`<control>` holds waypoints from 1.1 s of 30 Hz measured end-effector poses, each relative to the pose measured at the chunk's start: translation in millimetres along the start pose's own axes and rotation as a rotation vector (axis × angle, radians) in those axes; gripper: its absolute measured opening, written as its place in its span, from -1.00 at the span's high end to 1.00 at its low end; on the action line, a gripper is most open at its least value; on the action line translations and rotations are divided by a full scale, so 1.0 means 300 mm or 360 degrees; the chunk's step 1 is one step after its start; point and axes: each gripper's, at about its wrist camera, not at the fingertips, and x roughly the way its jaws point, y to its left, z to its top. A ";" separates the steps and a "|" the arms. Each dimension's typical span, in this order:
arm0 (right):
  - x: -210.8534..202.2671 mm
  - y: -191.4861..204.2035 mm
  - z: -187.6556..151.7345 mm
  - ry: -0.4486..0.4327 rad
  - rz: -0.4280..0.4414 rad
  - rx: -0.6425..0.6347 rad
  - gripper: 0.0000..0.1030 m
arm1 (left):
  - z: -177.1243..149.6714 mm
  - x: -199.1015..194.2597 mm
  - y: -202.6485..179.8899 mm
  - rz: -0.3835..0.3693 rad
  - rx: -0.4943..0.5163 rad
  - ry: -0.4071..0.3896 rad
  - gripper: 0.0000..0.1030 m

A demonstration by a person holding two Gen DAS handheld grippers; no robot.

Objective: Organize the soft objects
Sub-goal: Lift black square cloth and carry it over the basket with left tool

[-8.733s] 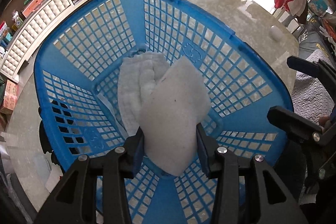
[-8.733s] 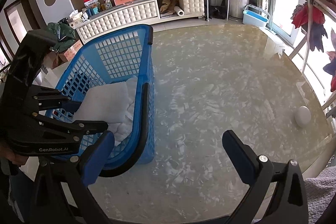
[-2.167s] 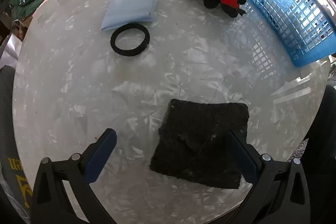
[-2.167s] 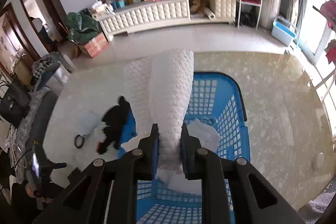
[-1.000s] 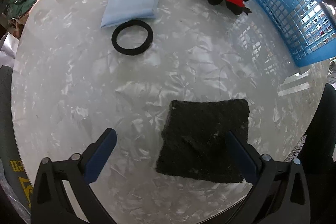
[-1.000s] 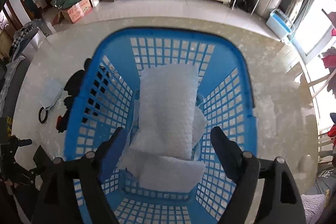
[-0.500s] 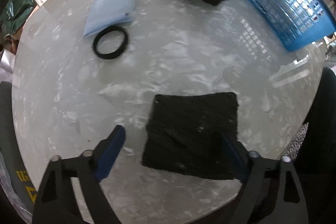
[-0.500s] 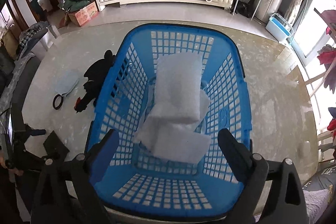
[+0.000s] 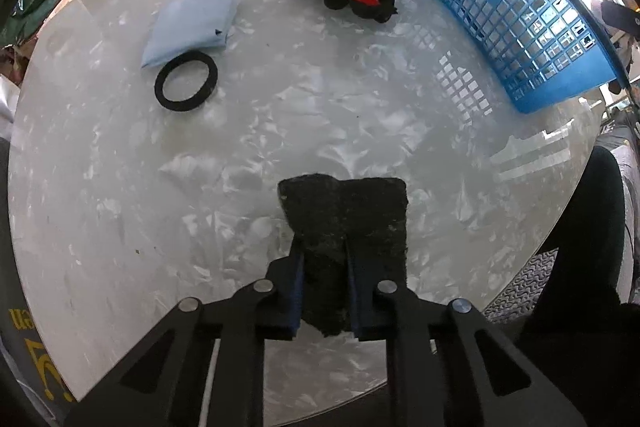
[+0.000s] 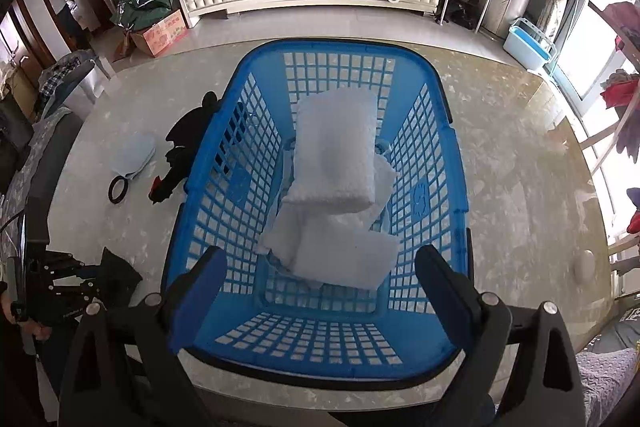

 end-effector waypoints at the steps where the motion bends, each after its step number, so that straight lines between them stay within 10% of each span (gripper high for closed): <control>1: -0.005 0.001 -0.002 -0.0002 -0.0001 -0.0001 -0.84 | 0.003 -0.007 -0.010 -0.0004 -0.0002 -0.0007 0.71; 33: -0.055 -0.163 -0.109 -0.0131 -0.0045 0.0169 -0.99 | 0.303 -0.605 -0.461 -0.0008 0.0377 -0.0497 0.71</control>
